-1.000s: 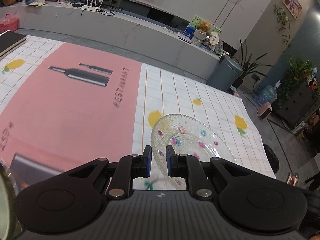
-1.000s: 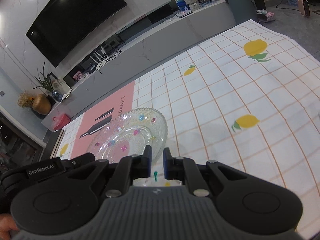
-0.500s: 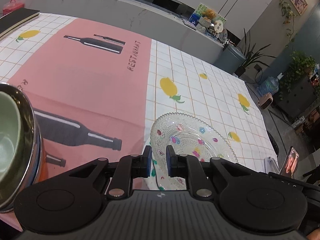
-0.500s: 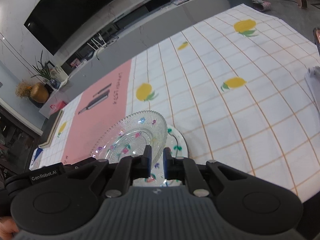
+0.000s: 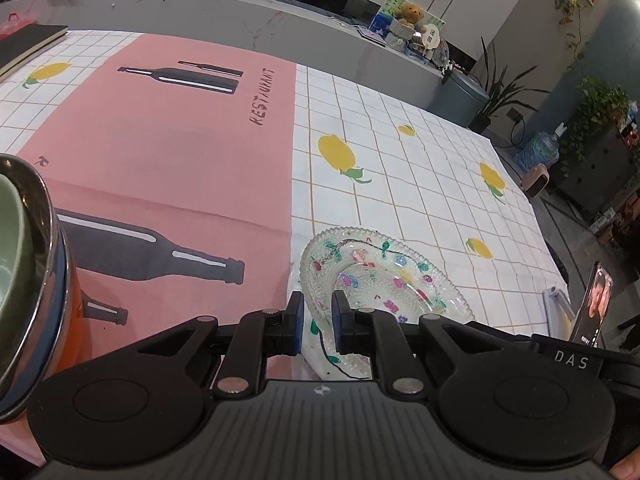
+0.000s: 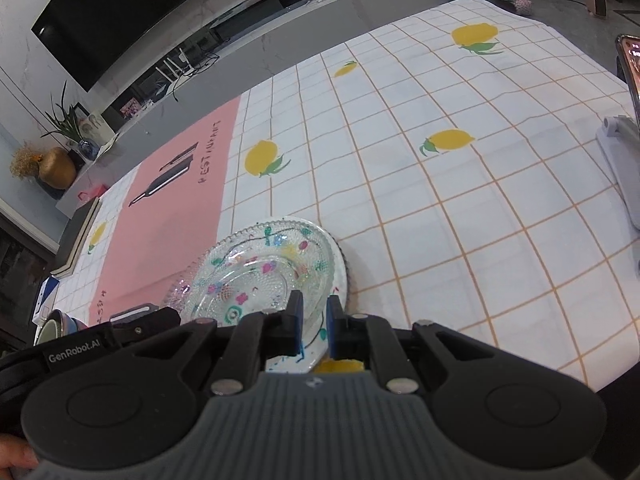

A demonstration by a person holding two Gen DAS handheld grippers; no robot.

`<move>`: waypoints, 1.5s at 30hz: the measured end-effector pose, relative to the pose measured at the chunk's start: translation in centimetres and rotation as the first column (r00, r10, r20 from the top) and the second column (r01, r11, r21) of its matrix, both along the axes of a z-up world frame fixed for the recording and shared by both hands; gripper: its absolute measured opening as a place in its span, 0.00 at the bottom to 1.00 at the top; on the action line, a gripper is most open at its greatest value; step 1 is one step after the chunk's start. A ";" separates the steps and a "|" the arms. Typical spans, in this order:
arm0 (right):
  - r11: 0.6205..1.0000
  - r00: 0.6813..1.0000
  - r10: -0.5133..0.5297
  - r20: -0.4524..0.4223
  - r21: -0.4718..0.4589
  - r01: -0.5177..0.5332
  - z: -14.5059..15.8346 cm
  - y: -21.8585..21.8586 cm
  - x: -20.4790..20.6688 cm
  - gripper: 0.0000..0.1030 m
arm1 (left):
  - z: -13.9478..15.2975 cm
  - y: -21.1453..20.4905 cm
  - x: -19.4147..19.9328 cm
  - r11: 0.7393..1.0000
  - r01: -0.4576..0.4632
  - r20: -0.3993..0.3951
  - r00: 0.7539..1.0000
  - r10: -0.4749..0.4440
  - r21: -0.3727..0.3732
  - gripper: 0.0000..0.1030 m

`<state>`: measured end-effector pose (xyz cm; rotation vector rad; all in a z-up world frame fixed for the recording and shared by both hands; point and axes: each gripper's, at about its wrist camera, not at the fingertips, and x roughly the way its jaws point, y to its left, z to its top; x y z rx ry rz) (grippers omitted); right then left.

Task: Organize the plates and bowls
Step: 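Lift the stacked plates with both grippers and carry them toward the bowl stack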

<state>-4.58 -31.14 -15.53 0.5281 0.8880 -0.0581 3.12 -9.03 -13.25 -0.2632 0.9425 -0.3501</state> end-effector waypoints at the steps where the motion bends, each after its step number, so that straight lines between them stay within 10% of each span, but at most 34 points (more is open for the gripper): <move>1: 1.000 1.000 0.005 -0.001 -0.008 -0.005 0.0 0.1 0.1 0.09 | -0.1 0.0 0.1 1.000 -0.001 -0.004 1.000 0.001 0.000 0.15; 21: 0.993 0.998 0.044 -0.045 -0.106 -0.049 -0.6 1.1 0.7 0.08 | -0.8 0.0 0.0 0.999 -0.004 -0.025 1.000 0.005 0.049 0.12; 32: 0.996 0.999 -0.004 -0.053 -0.090 -0.001 -0.4 0.1 0.2 0.25 | -0.9 1.0 0.3 0.999 -0.047 -0.047 0.998 0.047 0.006 0.16; 45: 1.000 0.998 -0.008 -0.068 -0.026 0.006 -1.4 0.3 0.8 0.14 | -1.1 0.0 0.7 1.000 -0.002 -0.021 1.000 0.002 0.017 0.06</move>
